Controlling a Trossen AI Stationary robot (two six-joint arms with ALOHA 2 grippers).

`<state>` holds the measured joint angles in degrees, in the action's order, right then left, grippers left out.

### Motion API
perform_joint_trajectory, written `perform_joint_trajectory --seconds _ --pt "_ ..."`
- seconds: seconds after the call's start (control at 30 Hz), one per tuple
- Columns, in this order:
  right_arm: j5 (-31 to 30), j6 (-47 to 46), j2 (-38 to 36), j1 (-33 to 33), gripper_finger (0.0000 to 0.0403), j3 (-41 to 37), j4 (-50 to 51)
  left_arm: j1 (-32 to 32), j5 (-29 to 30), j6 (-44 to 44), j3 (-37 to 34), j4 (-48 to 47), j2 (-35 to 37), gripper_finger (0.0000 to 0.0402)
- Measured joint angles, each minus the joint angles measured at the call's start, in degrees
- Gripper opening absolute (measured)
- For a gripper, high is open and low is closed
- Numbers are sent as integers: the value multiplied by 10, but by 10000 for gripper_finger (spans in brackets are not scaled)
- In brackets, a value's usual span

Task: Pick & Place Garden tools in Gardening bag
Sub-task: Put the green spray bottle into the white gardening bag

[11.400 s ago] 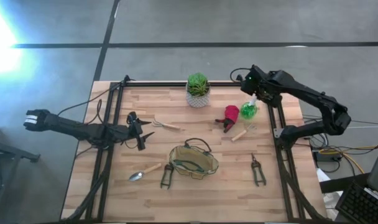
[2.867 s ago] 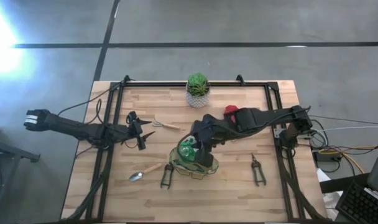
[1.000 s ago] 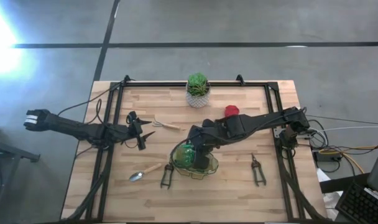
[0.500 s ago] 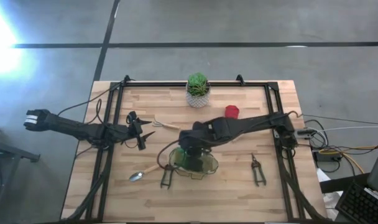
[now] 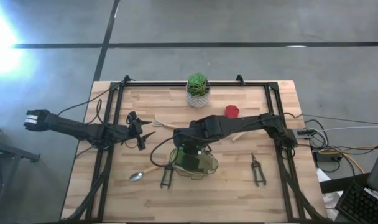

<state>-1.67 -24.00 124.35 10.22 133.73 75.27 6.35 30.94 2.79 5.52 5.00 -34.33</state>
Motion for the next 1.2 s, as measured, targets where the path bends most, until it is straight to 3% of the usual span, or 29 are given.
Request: perform_joint_trajectory --seconds 0.37,0.57,0.97,1.2 --pt "5 7 3 -2 39 0 -15 0 -11 0 0 5 0 241" --pt "7 11 3 -2 39 0 -15 0 -140 9 0 6 0 241" --pt "9 15 3 -4 39 0 -14 0 -255 1 1 69 -42 241" --pt "19 15 3 -8 39 0 -22 0 -223 2 2 79 -71 241"
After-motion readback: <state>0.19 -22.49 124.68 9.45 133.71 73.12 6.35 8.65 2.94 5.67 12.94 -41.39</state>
